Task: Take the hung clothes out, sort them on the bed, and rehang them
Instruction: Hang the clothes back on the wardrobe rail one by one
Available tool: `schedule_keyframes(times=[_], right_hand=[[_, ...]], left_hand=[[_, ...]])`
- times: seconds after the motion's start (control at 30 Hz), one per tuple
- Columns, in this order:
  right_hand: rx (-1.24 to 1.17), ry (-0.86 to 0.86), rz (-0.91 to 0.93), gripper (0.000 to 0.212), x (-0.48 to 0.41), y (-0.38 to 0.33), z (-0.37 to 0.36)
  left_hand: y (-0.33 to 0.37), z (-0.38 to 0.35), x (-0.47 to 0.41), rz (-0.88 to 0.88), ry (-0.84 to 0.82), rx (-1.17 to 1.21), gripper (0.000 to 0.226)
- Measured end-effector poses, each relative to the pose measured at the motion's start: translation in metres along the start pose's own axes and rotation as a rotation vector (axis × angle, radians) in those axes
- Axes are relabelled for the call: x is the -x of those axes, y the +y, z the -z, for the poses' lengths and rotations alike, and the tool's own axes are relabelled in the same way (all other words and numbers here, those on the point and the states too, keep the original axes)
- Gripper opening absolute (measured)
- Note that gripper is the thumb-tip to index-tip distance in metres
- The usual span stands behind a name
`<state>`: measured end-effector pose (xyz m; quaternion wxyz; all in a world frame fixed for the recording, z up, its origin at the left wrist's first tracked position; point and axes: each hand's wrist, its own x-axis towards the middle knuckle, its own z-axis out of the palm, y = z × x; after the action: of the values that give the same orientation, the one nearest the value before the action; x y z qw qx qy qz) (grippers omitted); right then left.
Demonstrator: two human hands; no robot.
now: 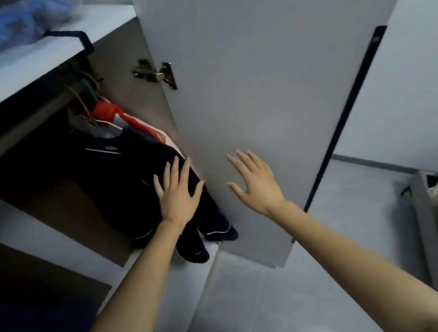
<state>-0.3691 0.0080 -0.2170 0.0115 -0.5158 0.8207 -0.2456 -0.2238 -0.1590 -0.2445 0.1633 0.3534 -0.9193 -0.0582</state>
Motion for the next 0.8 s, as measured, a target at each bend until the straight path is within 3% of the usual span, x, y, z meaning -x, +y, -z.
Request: schedule_keyframes(times=[0.27, 0.8], right_hand=[[0.046, 0.013, -0.107, 0.064, 0.113, 0.085, 0.054], [0.205, 0.142, -0.662, 0.068, 0.316, 0.285, 0.182]], left_hand=[[0.132, -0.04, 0.056, -0.107, -0.061, 0.056, 0.07], [0.433, -0.116, 0.096, -0.581, -0.235, 0.234, 0.064]])
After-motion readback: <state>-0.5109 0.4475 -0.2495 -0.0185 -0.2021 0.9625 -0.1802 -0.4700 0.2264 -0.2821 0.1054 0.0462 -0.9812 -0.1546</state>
